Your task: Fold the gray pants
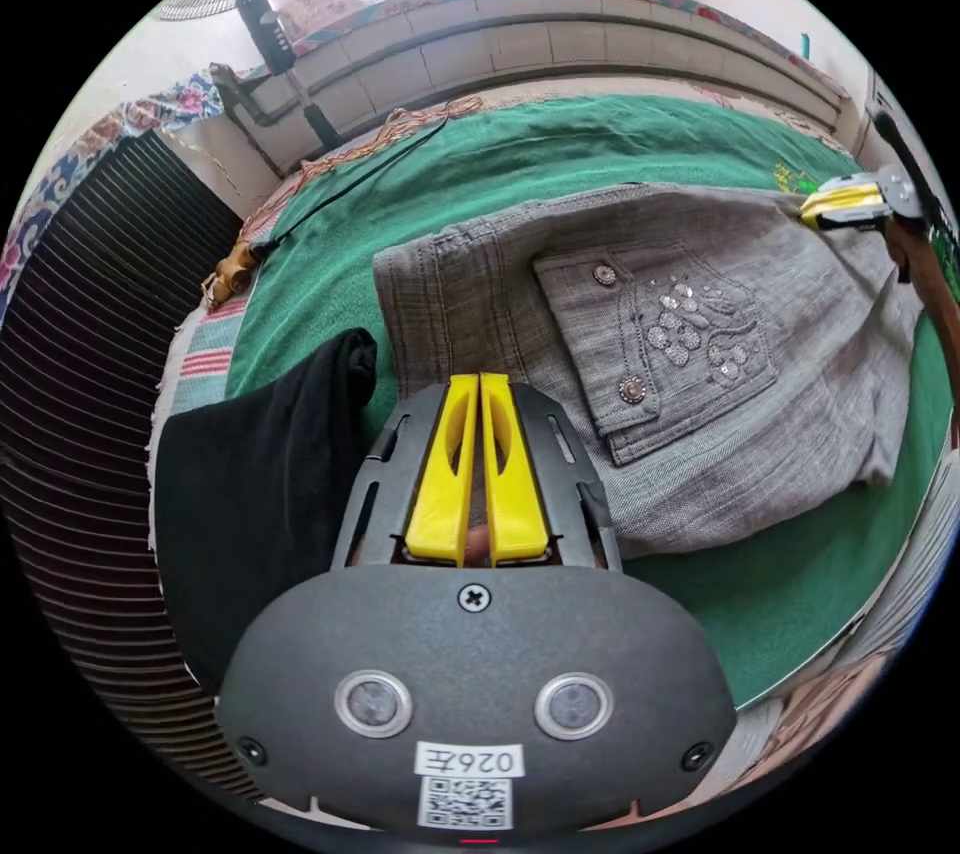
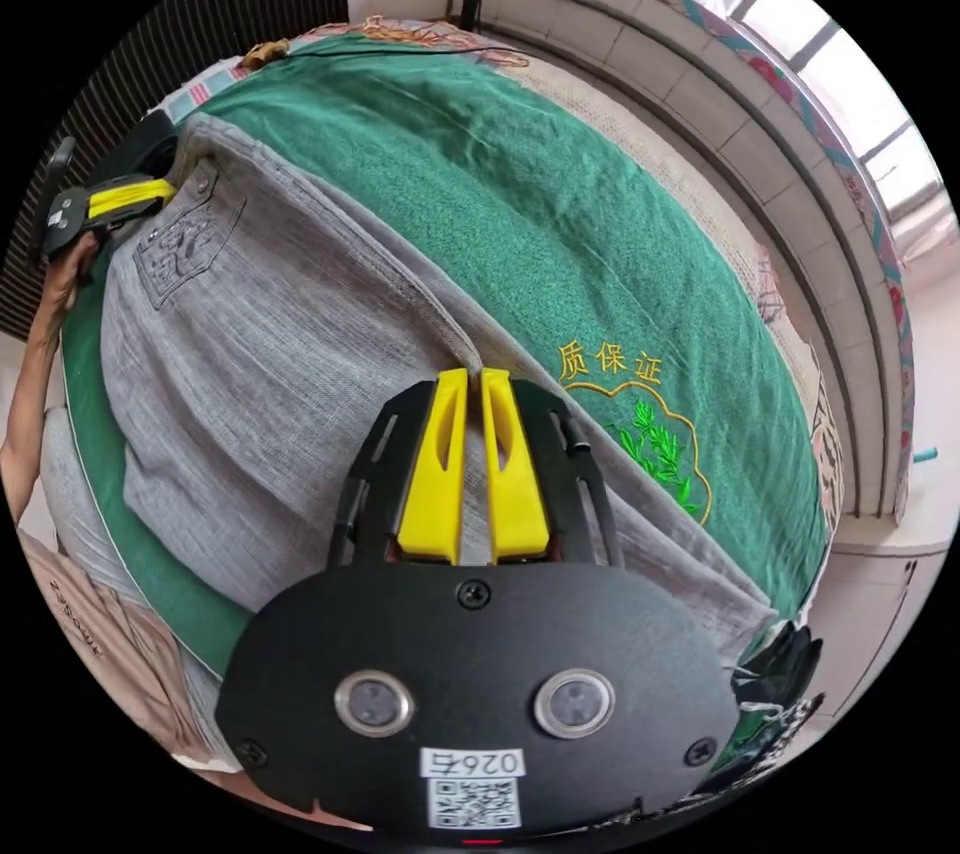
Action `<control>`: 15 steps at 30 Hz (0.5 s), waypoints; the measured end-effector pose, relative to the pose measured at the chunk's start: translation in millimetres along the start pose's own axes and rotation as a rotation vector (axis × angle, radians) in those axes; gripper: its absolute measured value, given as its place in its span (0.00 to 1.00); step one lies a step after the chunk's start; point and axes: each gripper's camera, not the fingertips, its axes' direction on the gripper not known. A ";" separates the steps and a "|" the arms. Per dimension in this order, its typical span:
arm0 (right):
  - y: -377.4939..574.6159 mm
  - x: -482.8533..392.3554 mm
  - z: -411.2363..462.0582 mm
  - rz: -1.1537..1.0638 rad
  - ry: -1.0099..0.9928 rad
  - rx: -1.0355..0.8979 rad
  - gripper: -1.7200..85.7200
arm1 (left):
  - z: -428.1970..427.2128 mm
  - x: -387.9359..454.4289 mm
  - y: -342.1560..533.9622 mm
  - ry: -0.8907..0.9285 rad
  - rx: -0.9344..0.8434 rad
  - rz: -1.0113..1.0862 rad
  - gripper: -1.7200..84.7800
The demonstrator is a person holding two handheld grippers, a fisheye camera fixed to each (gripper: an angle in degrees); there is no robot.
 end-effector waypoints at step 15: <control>-373.1 60.4 -190.6 0.142 0.022 0.049 0.02 | -38.9 -10.0 16.4 0.030 0.045 -0.180 0.01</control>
